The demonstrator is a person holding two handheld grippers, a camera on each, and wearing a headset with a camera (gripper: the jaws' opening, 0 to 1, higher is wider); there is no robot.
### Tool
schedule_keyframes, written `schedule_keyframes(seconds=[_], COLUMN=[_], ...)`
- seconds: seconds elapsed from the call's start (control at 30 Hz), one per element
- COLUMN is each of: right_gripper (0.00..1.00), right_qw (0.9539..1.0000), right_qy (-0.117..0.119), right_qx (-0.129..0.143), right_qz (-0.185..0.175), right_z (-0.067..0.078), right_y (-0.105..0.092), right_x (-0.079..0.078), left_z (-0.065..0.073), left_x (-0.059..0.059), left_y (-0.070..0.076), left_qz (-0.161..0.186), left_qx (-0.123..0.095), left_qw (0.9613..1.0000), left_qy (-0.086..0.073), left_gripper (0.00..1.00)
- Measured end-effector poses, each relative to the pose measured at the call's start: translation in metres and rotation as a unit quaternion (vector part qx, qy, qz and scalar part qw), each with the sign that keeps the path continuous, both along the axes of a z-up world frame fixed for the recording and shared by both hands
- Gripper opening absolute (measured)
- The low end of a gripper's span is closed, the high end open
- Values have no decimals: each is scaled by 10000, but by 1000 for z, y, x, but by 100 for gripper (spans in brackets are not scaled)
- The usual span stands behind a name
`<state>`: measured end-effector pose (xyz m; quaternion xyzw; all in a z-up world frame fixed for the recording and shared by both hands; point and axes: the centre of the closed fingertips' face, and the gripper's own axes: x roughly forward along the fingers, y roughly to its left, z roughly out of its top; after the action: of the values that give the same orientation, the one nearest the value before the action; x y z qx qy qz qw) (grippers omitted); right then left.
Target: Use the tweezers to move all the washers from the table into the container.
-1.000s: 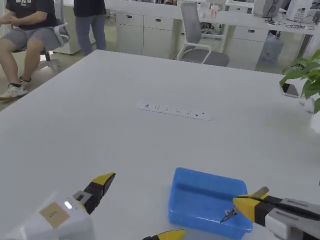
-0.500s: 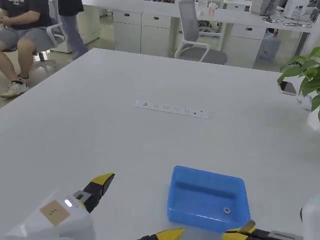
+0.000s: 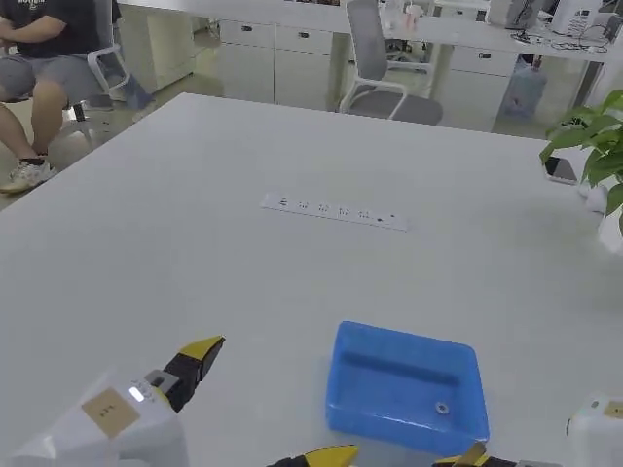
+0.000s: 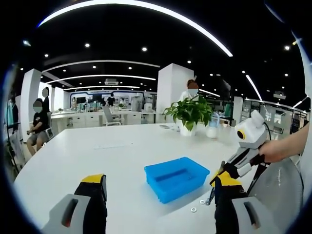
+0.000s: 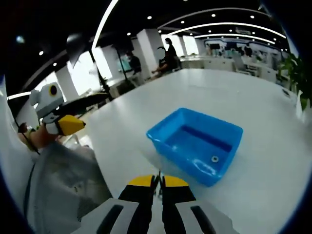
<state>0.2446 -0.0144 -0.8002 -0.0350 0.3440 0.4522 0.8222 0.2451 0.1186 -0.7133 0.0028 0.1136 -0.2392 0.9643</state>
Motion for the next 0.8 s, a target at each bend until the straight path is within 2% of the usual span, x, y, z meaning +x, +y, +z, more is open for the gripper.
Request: schedule_keyframes(seconds=[0.2, 0.37, 0.47, 0.53, 0.8], right_gripper=[2, 3, 3, 3, 4], right_qw=[9999, 9972, 9920, 9905, 9898], right_qy=[-29, -379, -673, -758, -741], right_qx=[-96, -380, -576, -591, -721], right_qz=[134, 530, 895, 981, 975], right_z=[-4, -3, -3, -4, -10], right_y=[5, 12, 18, 22, 20], right_x=[-4, -11, -19, -22, -20], left_z=[-2, -3, -4, -5, -7], left_x=[-1, -1, -1, -1, -2], left_y=[-1, -1, -2, -2, -4], left_qz=[-9, -15, -40, -48, -90], left_qx=[40, 53, 70, 89, 146], left_qw=[10000, 10000, 10000, 9999, 9998], left_qy=[34, 45, 57, 64, 97], left_gripper=[93, 93, 93, 93, 93])
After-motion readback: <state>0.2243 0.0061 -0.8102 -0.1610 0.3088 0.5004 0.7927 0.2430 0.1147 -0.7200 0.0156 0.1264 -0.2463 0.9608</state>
